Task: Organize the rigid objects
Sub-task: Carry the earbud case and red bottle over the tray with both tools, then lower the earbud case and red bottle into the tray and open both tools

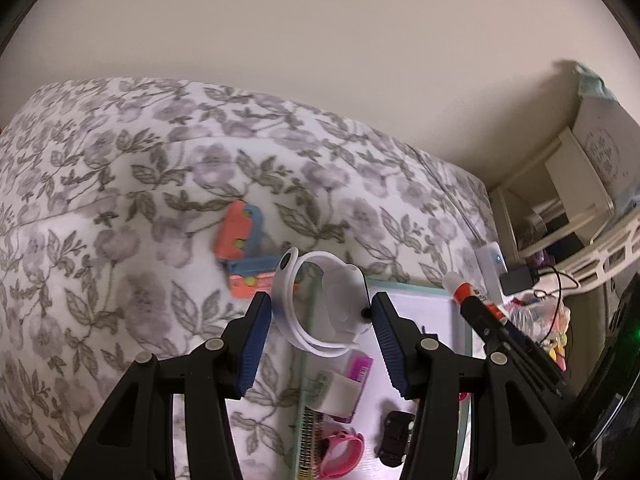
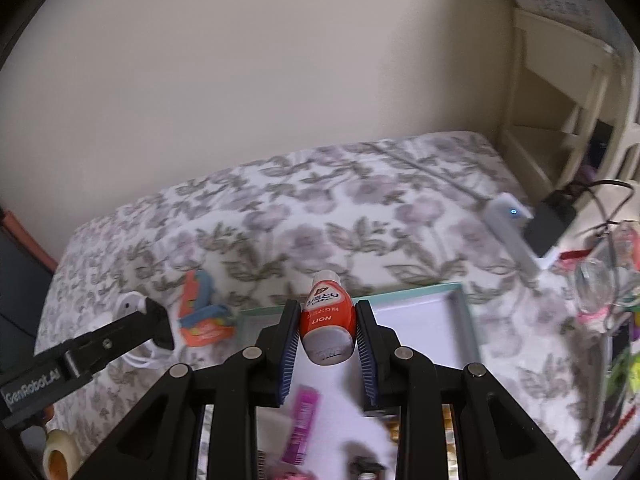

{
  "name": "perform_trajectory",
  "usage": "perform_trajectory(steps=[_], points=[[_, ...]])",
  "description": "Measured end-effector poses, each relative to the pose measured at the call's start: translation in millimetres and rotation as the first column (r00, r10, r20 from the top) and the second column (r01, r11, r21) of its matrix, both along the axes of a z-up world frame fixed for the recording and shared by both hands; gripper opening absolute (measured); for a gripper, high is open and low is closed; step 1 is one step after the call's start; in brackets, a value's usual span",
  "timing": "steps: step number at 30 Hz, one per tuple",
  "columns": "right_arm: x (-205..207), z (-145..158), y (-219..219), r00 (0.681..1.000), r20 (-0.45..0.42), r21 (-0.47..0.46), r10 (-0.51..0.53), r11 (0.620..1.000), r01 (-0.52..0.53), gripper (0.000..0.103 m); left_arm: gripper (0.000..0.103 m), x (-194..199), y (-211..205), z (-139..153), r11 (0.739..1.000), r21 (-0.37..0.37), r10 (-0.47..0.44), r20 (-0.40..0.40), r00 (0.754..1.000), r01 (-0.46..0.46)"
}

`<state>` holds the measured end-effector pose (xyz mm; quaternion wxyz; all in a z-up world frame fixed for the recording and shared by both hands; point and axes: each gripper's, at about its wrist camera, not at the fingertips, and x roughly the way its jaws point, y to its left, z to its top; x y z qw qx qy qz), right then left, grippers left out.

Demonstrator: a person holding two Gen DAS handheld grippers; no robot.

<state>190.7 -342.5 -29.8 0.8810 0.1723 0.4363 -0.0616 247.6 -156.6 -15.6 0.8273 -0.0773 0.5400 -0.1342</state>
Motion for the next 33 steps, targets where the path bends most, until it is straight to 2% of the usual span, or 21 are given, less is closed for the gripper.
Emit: perform_trajectory(steps=[6,10,18,33], points=[[-5,-7,-20,0.999,-0.034,-0.018,-0.041,0.999,0.041,0.030,0.054,-6,-26,-13,0.998,0.011,-0.068,-0.011,0.998,0.068],[-2,-36,-32,0.992,-0.114,0.019,-0.062,0.998,0.064,0.030,0.054,-7,-36,-36,0.995,0.006,-0.095,-0.078,0.992,0.096],[-1,-72,-42,0.973,-0.213,0.016,-0.090,0.995,0.095,0.030,0.054,-13,-51,-62,0.988,0.078,-0.124,-0.103,0.987,0.132],[1,-98,-44,0.947,-0.302,0.010,-0.106,0.993,0.115,0.029,0.054,-16,-61,-80,0.974,0.147,-0.153,-0.125,0.980,0.171]])
